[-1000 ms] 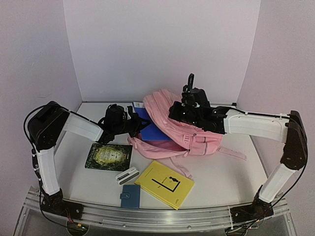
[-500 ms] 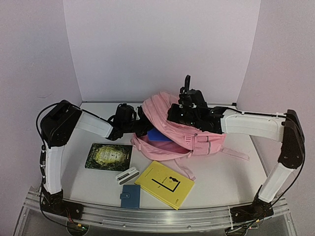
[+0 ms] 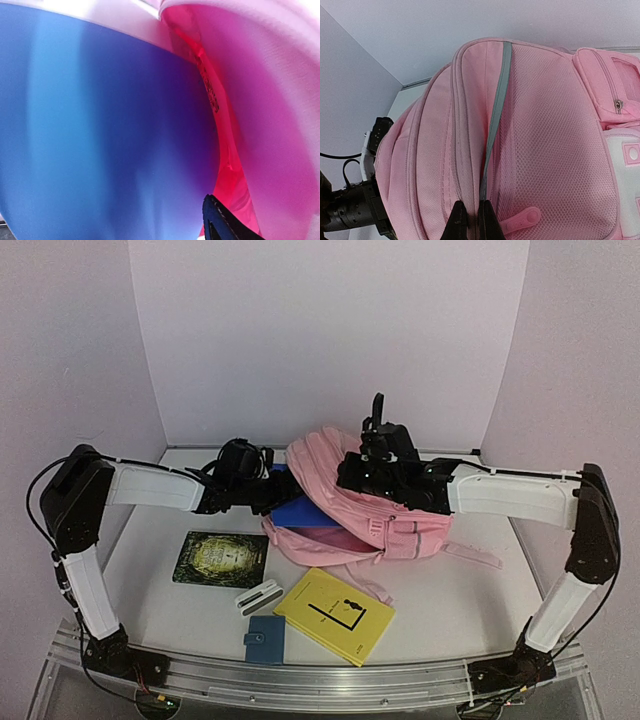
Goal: Pack the student bag
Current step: Place the files in the student bag.
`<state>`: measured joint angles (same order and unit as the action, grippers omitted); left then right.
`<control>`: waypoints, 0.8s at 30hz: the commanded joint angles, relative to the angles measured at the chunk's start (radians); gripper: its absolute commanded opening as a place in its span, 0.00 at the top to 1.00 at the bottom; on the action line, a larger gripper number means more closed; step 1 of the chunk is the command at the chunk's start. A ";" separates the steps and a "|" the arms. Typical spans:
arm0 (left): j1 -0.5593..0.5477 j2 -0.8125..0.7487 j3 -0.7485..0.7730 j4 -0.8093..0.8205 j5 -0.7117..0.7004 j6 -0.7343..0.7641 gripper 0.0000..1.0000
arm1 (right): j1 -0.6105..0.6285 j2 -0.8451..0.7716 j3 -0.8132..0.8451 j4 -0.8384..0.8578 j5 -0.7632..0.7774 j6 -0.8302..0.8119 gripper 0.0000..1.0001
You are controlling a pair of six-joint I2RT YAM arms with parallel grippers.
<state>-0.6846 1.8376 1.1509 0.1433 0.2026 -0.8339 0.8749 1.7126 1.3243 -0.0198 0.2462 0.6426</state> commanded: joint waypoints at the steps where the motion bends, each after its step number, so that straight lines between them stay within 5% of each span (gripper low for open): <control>1: -0.004 -0.035 0.021 -0.103 -0.073 0.070 0.30 | 0.013 -0.073 0.039 0.150 0.001 -0.008 1.00; 5: -0.004 -0.019 0.026 -0.124 -0.076 0.072 0.29 | 0.013 -0.074 0.039 0.150 0.001 -0.009 1.00; 17: -0.015 0.066 0.027 0.098 0.181 -0.051 0.76 | 0.013 -0.061 0.046 0.150 -0.016 0.005 1.00; 24: -0.066 0.186 0.149 0.112 0.240 -0.058 0.80 | 0.012 -0.038 0.066 0.149 -0.054 0.012 1.00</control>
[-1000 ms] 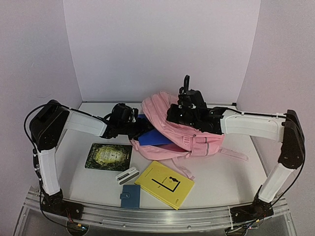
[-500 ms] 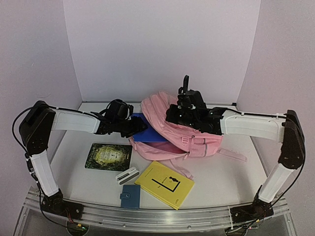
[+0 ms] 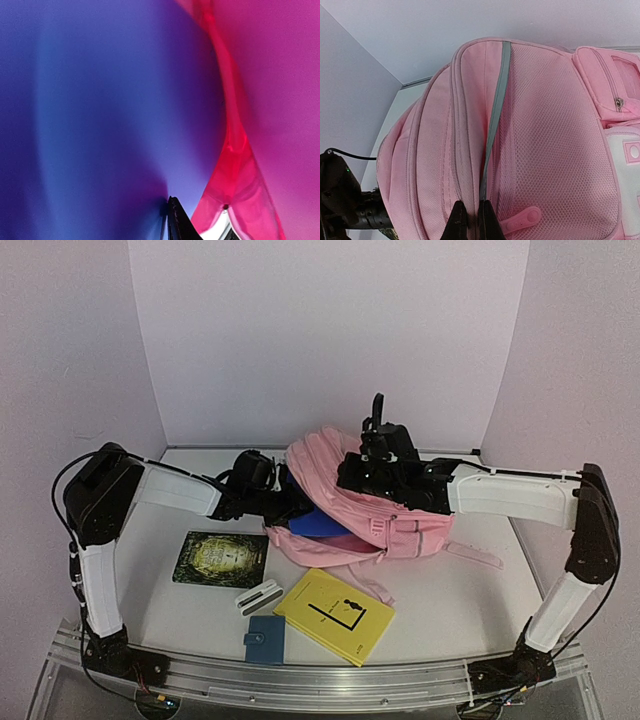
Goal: Pack the student bag
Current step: Place the files in the student bag.
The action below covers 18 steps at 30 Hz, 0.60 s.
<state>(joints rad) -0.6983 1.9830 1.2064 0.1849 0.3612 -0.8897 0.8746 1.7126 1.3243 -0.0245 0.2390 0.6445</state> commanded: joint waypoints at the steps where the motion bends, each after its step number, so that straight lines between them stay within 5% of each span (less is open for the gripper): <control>1: -0.056 0.047 0.104 0.067 0.085 0.001 0.80 | 0.013 -0.036 0.066 0.154 -0.046 0.009 1.00; 5: -0.059 0.035 0.122 -0.007 0.050 0.055 0.73 | 0.013 -0.044 0.056 0.154 -0.018 0.005 1.00; 13: -0.033 -0.266 -0.008 -0.260 -0.205 0.222 0.26 | 0.007 -0.126 -0.045 0.132 0.109 -0.011 1.00; 18: -0.001 -0.467 -0.090 -0.370 -0.269 0.265 0.12 | -0.001 -0.134 -0.081 0.131 0.101 -0.007 1.00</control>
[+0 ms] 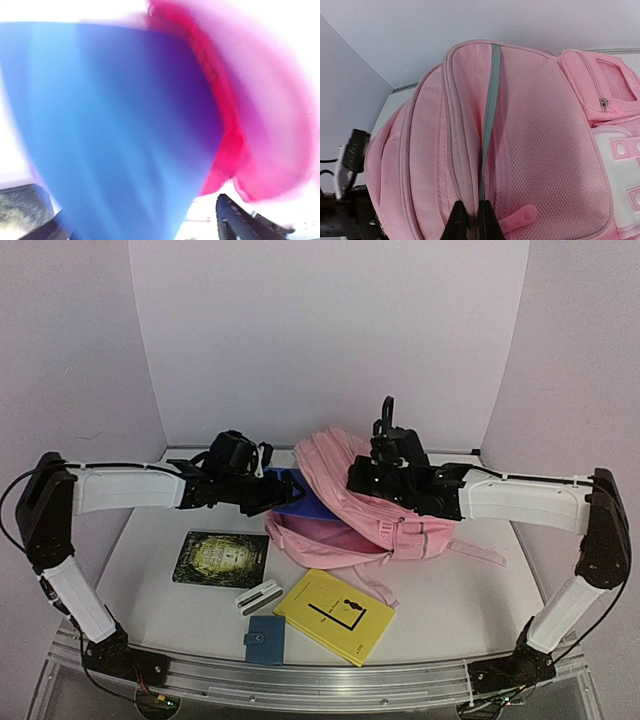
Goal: Pack the student bag
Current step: Place the files in the student bag.
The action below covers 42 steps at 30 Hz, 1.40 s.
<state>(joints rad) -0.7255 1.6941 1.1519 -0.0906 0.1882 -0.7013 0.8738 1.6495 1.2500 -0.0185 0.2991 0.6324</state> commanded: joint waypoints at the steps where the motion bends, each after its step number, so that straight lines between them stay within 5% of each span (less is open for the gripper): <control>1: 0.037 -0.202 -0.045 -0.114 -0.101 0.080 0.12 | -0.002 -0.070 -0.014 0.125 0.036 0.008 1.00; 11: 0.122 -0.248 -0.100 -0.159 0.009 0.125 0.13 | -0.003 -0.056 -0.017 0.124 0.015 0.017 1.00; 15: 0.213 -0.231 -0.167 -0.043 0.121 0.056 0.14 | -0.004 -0.058 -0.023 0.125 -0.001 0.033 1.00; 23: 0.317 -0.009 -0.135 0.243 0.363 -0.065 0.28 | -0.007 -0.092 -0.047 0.133 -0.071 0.069 1.00; 31: 0.342 0.203 -0.032 0.325 0.422 -0.112 0.33 | -0.012 -0.123 -0.053 0.137 -0.094 0.098 1.00; 37: 0.349 0.302 -0.014 0.466 0.509 -0.182 0.46 | -0.025 -0.138 -0.071 0.143 -0.107 0.126 1.00; 42: 0.347 0.340 -0.031 0.736 0.618 -0.313 0.72 | -0.071 -0.177 -0.155 0.274 -0.237 0.130 1.00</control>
<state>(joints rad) -0.3820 2.0143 1.1004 0.3588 0.6887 -0.8936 0.8358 1.5729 1.1406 0.0452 0.1627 0.7296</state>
